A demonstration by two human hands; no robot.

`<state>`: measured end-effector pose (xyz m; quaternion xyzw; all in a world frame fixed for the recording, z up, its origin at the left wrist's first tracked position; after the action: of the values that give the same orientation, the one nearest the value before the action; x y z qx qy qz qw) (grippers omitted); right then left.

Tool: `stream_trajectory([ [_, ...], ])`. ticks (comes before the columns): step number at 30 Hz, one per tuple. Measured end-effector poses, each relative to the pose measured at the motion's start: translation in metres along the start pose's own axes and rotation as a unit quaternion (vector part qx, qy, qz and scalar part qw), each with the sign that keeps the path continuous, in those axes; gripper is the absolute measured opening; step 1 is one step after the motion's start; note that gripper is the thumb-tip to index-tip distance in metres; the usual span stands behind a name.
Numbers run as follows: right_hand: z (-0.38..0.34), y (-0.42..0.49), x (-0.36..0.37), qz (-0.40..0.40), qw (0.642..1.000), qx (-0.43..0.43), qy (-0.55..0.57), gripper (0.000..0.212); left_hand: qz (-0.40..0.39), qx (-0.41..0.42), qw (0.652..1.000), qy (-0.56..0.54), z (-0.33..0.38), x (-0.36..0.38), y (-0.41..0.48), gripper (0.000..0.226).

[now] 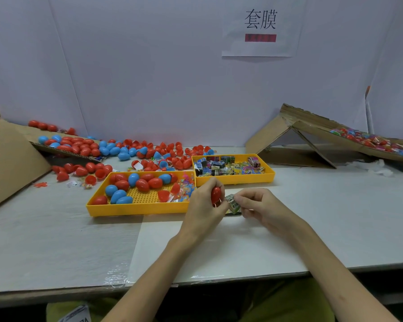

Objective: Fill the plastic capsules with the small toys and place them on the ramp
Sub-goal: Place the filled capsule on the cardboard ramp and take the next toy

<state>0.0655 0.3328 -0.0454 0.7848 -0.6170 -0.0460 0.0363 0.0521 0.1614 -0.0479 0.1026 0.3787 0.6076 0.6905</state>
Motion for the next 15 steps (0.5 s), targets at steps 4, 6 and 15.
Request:
stream_trajectory([
  [4, -0.002, 0.001, -0.005, 0.053, 0.998, -0.013, 0.017, 0.013, -0.040, -0.039, 0.996, -0.063, 0.002, -0.002, -0.001, 0.016],
  [6, -0.004, 0.002, -0.009, 0.098, 0.994, -0.020, 0.043, 0.013, -0.072, -0.093, 0.985, -0.128, 0.007, -0.003, -0.001, 0.013],
  [15, -0.005, 0.001, -0.014, 0.128, 0.989, -0.028, 0.074, 0.018, -0.021, -0.135, 0.973, -0.184, 0.001, -0.008, 0.005, 0.045],
])
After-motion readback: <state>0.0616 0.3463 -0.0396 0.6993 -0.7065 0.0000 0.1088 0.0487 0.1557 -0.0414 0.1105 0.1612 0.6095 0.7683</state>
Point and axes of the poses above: each hand's wrist, its own y-axis towards the middle knuckle, its own x-axis out of the palm, z = x × y, the point moved 1 cm from there along y, towards the middle knuckle
